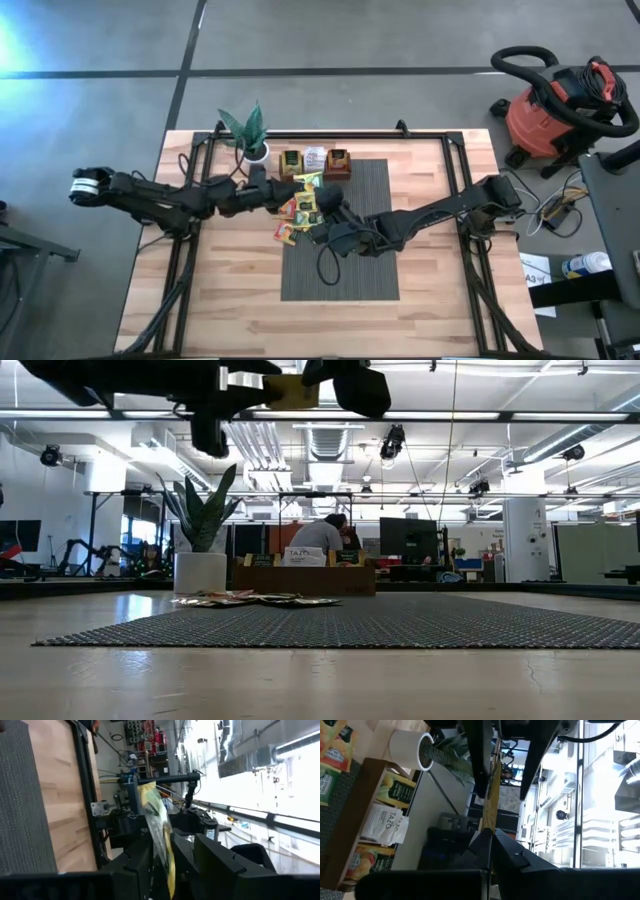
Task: Pick & Place Tea
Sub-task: Put the yellow tea bag into the left compartment of the wooden organizer
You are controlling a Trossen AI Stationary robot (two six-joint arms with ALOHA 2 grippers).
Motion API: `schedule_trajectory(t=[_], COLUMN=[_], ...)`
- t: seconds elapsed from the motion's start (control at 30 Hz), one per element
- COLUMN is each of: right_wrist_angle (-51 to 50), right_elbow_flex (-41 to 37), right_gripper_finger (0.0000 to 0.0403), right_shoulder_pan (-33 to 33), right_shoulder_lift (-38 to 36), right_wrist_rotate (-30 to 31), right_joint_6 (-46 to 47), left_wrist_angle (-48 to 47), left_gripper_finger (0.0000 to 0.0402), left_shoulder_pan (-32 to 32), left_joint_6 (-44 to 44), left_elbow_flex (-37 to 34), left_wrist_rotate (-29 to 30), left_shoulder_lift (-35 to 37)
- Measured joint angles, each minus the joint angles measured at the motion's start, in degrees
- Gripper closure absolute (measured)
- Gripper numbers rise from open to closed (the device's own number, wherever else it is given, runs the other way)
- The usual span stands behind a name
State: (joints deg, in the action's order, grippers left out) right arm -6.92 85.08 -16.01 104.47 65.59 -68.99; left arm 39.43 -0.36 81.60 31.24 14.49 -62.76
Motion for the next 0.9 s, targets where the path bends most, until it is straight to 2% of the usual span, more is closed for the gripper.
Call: schedule_trajectory(t=[0.2, 0.57, 0.9], right_wrist_angle=[0.01, -0.03, -0.16], right_elbow_flex=[-0.02, -0.07, -0.11], right_gripper_finger=[0.0394, 0.0394, 0.0394], right_shoulder_pan=[0.00, 0.00, 0.07], right_shoulder_lift=[0.00, 0.00, 0.00], right_wrist_rotate=[0.42, 0.41, 0.07], right_joint_6=[0.00, 0.99, 24.80], left_wrist_angle=[-1.22, -3.76, -5.60], left_gripper_finger=[0.0283, 0.0390, 0.0400], left_shoulder_pan=[0.26, 0.43, 1.85], left_joint_6=[-1.99, -2.32, -6.06], left_elbow_flex=[1.16, 0.94, 0.94], left_wrist_rotate=[-0.77, -1.13, -0.88], left_shoulder_lift=[-0.22, -0.11, -0.09])
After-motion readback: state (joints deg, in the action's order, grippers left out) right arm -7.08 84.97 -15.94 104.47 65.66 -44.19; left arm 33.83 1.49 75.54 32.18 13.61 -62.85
